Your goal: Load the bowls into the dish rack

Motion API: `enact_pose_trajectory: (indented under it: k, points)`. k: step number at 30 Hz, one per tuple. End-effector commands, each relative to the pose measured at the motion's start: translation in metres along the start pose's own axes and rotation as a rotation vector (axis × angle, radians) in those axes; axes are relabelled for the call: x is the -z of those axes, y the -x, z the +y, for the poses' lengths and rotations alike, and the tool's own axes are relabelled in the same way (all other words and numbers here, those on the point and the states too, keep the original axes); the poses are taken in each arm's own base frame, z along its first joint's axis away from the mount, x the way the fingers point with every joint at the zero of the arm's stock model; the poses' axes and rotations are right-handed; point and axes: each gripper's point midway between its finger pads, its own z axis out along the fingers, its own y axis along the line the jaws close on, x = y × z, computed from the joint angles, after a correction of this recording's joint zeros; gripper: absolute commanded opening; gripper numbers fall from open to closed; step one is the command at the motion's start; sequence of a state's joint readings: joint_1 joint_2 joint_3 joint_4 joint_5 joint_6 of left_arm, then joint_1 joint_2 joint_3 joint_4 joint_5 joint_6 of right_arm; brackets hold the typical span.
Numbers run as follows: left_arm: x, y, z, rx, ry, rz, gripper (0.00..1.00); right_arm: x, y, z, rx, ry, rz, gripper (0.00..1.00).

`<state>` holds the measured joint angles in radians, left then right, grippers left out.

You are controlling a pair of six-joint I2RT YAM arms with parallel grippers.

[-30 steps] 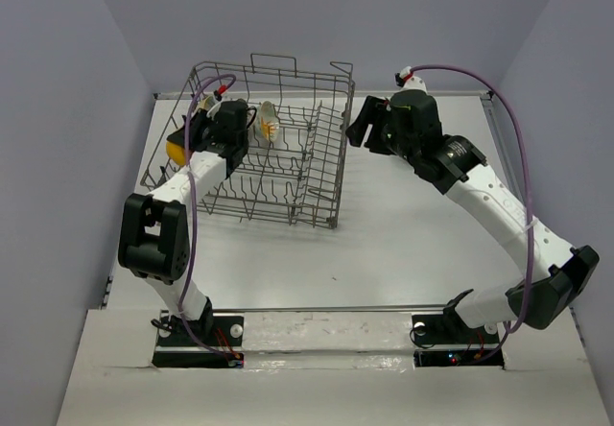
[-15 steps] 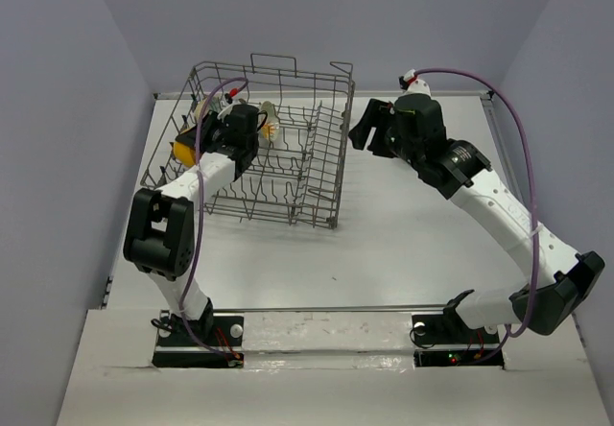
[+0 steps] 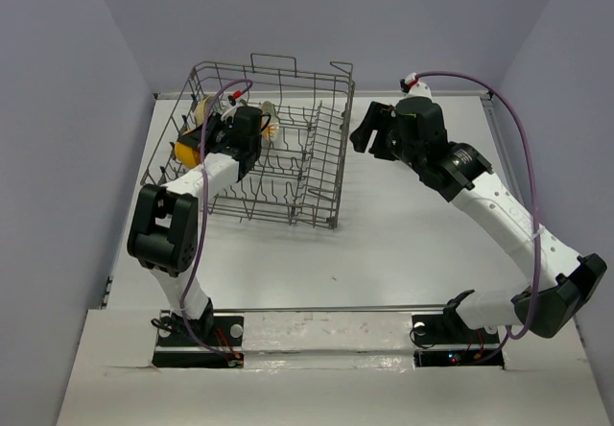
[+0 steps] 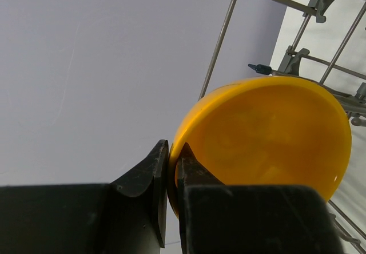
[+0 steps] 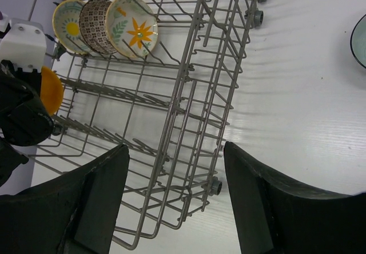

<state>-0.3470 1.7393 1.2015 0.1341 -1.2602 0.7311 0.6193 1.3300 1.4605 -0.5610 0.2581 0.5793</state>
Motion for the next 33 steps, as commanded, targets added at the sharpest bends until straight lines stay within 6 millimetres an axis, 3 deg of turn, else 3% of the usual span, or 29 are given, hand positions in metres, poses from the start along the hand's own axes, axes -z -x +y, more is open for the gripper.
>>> enact_pose_trajectory:
  k: [1,17,33]
  points:
    - [0.000,-0.006,0.014,0.021,0.059,0.026,0.00,0.010,0.018,0.004,-0.003,0.022,-0.074,0.73]
    - [-0.017,-0.007,0.040,0.057,0.106,0.030,0.00,0.018,0.013,-0.001,0.013,0.028,-0.071,0.74]
    - [0.002,-0.003,0.011,0.008,0.103,0.014,0.00,0.021,0.012,-0.003,0.019,0.031,-0.076,0.75]
